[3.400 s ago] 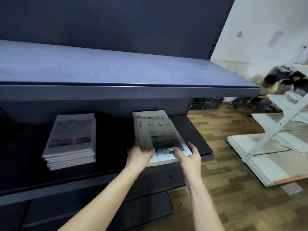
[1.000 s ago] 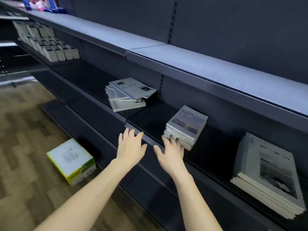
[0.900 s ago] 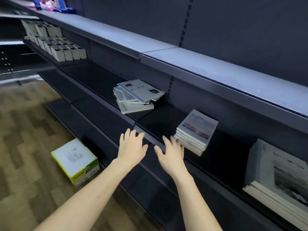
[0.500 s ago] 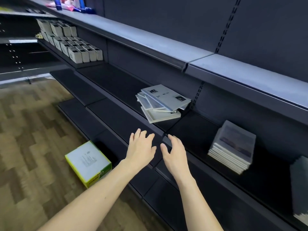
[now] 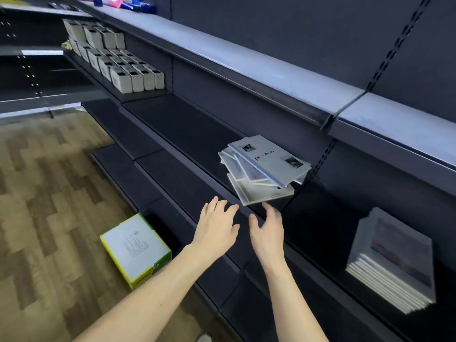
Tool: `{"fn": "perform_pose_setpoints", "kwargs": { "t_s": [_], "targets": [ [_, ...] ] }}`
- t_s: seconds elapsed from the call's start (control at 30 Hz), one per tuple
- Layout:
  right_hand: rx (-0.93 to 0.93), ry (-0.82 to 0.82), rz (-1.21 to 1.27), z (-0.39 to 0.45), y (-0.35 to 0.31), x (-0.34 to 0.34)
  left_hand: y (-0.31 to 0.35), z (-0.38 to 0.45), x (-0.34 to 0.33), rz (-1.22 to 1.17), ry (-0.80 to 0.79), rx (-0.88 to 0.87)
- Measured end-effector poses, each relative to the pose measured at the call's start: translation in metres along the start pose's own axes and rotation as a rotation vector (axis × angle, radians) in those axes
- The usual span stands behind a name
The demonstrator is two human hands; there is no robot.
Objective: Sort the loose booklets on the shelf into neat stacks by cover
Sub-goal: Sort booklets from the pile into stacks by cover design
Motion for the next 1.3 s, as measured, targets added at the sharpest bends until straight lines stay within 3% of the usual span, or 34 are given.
{"fn": "perform_pose_setpoints", "kwargs": {
  "t_s": [0.17, 0.4, 0.5, 0.6, 0.7, 0.9, 1.13, 1.23, 1.3],
  "targets": [
    [-0.051, 0.077, -0.015, 0.065, -0.005, -0.030, -0.021, 0.056, 0.002, 0.034, -0.021, -0.006],
    [-0.146, 0.202, -0.290, 0.154, 0.013, -0.027, -0.036, 0.132, -0.007, 0.012, -0.036, -0.026],
    [-0.107, 0.249, -0.346, 0.174, 0.029, -0.025, -0.035, 0.157, -0.014, -0.022, -0.078, -0.049],
    [-0.028, 0.336, -0.355, 0.173, 0.035, -0.026, -0.033, 0.178, -0.021, -0.034, -0.131, -0.087],
    [-0.064, 0.436, -0.387, 0.170, 0.038, -0.025, -0.031, 0.197, -0.028, 0.019, -0.178, -0.143],
    [-0.251, 0.337, -0.511, 0.151, 0.012, -0.028, -0.036, 0.214, -0.036, 0.009, -0.211, -0.164],
    [-0.234, 0.356, -0.519, 0.102, -0.046, -0.072, -0.058, 0.225, -0.031, -0.051, -0.225, -0.094],
    [-0.212, 0.324, -0.320, 0.090, -0.060, -0.079, -0.071, 0.233, -0.029, -0.142, -0.322, -0.066],
    [-0.232, 0.389, -0.244, 0.087, -0.057, -0.073, -0.079, 0.235, -0.028, -0.137, -0.391, -0.059]
  ]
}}
Point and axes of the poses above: each hand's wrist, its own z-axis towards the middle knuckle, its own x-axis out of the back of the hand, y = z × x, the point moved 4 cm from there along z, towards the middle knuckle, and after that the axes turned 12 degrees about -z, right-handed, at the moved point
